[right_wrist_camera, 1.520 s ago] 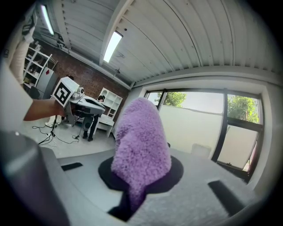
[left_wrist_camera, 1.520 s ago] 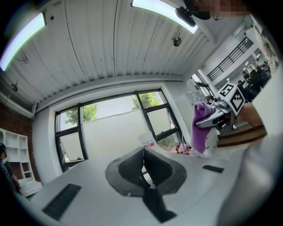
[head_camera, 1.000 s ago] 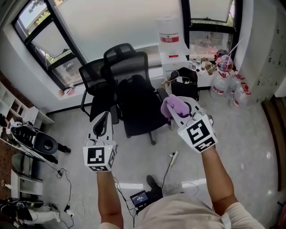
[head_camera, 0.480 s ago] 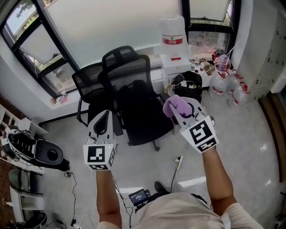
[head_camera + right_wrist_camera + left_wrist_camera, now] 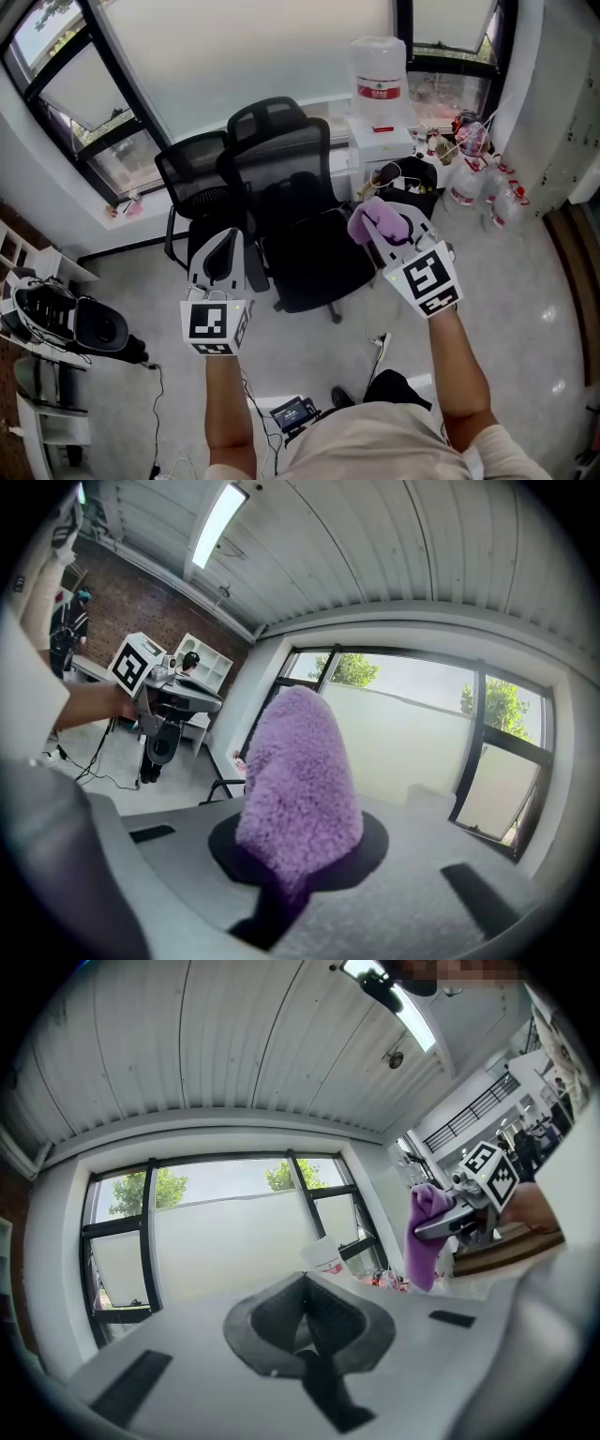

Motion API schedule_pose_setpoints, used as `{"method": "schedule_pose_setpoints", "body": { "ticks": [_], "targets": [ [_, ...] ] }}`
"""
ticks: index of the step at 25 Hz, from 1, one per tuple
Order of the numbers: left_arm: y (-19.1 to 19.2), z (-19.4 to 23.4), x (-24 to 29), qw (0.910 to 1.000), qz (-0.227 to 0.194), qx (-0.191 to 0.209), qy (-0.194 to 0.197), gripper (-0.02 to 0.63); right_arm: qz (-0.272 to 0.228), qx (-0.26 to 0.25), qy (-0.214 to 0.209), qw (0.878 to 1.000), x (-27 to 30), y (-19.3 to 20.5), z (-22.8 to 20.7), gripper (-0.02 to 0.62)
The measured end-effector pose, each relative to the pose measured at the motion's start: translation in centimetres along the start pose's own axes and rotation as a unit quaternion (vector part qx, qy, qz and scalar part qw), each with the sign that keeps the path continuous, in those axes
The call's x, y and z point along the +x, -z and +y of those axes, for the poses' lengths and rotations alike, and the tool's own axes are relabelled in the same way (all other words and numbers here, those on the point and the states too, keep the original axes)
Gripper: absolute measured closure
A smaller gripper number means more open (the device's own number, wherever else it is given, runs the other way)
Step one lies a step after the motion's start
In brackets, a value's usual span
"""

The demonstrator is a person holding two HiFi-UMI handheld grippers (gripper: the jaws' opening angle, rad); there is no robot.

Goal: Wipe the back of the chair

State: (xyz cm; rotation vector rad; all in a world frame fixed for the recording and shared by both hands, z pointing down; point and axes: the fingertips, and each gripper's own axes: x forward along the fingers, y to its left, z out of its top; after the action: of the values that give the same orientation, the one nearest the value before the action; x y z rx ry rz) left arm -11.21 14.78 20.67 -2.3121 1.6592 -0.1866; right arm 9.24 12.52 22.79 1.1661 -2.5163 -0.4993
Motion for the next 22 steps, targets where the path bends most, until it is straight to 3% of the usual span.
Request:
{"method": "schedule_pose_setpoints", "body": {
  "ticks": [14, 22],
  "targets": [
    [1.4, 5.8, 4.0, 0.9997, 0.009, 0.002, -0.024, 0.600, -0.022, -0.005, -0.022, 0.999, 9.5, -2.8, -1.7, 0.574],
    [4.8, 9.3, 9.7, 0.9980, 0.030, -0.003, -0.056, 0.600, -0.032, -0.005, -0.055, 0.998, 18.3, -1.0, -4.3, 0.574]
  ]
}}
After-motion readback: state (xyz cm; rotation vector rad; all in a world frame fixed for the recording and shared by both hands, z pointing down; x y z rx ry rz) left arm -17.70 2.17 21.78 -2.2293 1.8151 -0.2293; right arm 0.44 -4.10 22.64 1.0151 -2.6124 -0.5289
